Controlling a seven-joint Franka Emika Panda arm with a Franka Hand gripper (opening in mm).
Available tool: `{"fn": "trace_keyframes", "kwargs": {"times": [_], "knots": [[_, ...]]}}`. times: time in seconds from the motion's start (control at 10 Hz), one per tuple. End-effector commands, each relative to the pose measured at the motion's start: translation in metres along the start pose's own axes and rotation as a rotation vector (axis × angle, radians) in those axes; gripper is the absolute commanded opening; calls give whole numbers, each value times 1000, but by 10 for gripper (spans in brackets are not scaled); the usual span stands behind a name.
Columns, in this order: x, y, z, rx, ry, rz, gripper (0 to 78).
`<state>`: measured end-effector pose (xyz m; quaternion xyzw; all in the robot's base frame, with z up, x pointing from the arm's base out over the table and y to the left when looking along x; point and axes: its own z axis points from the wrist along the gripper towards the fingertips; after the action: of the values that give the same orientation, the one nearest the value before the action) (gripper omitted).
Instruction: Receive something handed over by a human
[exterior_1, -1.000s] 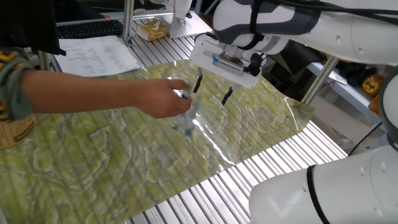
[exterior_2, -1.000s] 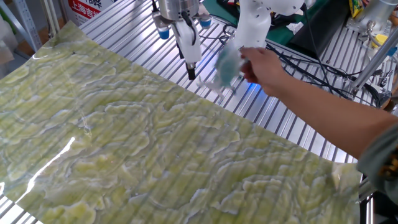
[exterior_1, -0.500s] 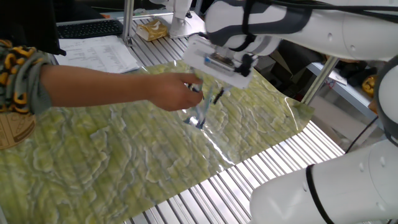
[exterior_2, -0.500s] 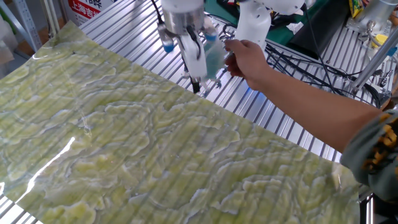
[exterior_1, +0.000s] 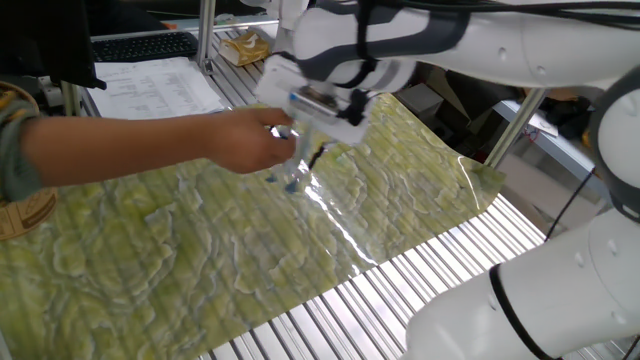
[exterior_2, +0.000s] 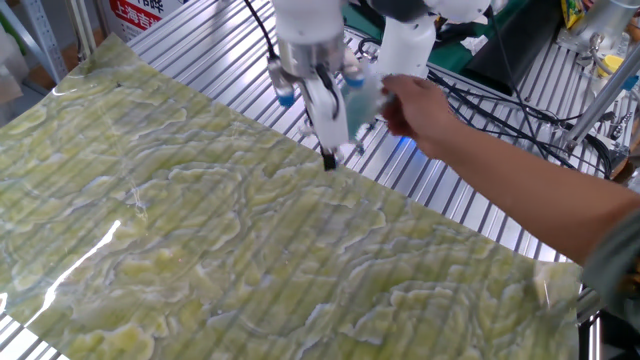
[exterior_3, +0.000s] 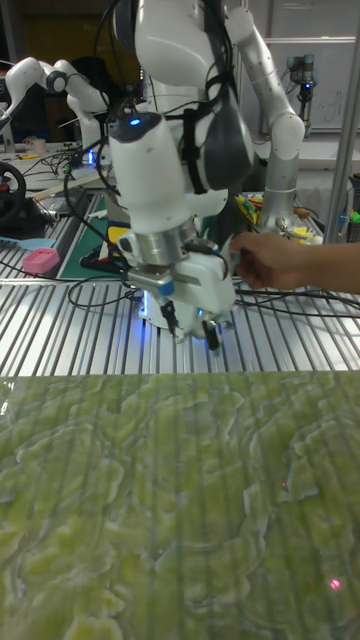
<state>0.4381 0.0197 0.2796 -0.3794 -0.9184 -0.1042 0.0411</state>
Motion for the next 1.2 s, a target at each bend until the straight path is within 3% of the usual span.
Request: {"fn": "trace_keyframes", "kwargs": {"times": [0.1, 0.2, 0.3, 0.4, 0.5, 0.6, 0.7, 0.8, 0.9, 1.0, 1.2], "knots": [[27, 67, 14, -12, 21, 41, 774], [29, 67, 12, -1, 14, 42, 774], [31, 62, -12, 55, 24, 43, 774], [31, 58, -21, 60, 30, 41, 774], [29, 30, -47, 74, 50, 13, 774], [26, 0, -49, 127, 10, -26, 774], [18, -33, -45, 126, 0, -60, 774], [4, -60, -40, 93, 7, -68, 774], [-7, -68, -35, 23, 30, -75, 774], [-8, -55, -31, 5, 41, -63, 774], [13, -2, -20, 7, 42, -2, 774]]}}
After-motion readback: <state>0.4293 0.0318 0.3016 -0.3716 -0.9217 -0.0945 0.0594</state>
